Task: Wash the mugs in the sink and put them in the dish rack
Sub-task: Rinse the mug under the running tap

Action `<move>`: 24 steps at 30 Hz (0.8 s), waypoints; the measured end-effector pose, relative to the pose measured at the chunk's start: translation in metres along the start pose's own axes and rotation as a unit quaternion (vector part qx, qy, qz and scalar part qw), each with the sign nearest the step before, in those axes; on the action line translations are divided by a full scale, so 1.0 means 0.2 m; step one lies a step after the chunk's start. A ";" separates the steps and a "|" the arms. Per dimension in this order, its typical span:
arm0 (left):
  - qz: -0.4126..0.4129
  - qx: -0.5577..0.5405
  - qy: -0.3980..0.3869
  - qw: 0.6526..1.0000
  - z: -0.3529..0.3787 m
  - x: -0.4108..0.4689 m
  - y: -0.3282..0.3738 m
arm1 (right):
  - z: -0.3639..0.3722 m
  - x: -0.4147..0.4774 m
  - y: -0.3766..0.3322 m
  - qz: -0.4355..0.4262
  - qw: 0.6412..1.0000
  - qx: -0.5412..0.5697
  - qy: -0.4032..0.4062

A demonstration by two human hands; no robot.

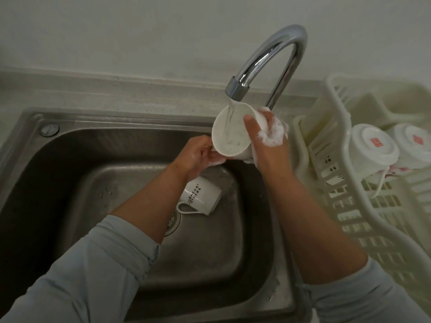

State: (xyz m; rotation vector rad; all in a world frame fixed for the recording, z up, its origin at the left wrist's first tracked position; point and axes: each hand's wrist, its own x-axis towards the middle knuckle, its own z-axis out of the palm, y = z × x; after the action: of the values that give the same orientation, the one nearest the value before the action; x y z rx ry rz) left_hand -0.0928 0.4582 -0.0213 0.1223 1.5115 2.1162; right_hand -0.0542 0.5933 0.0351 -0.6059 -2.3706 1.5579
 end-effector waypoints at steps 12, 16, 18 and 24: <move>-0.155 -0.184 0.012 0.970 0.01 -0.23 -0.24 | -0.03 0.01 0.05 0.161 0.934 -0.255 -0.193; -0.214 -0.101 0.014 0.972 -0.09 -0.28 -0.24 | 0.01 -0.03 0.10 0.277 0.913 -0.157 -0.254; -0.247 -0.033 0.018 0.968 -0.14 -0.30 -0.20 | 0.02 -0.06 0.10 0.328 0.900 -0.102 -0.268; -0.278 0.151 0.024 0.948 -0.27 -0.29 -0.01 | 0.09 -0.09 0.11 0.446 0.846 0.016 -0.292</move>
State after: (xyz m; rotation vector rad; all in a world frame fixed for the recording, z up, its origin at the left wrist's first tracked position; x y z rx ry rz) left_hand -0.0626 0.3846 -0.0303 -0.2260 1.6521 1.4482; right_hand -0.0414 0.5792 0.0078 -1.5938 -2.6034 2.4272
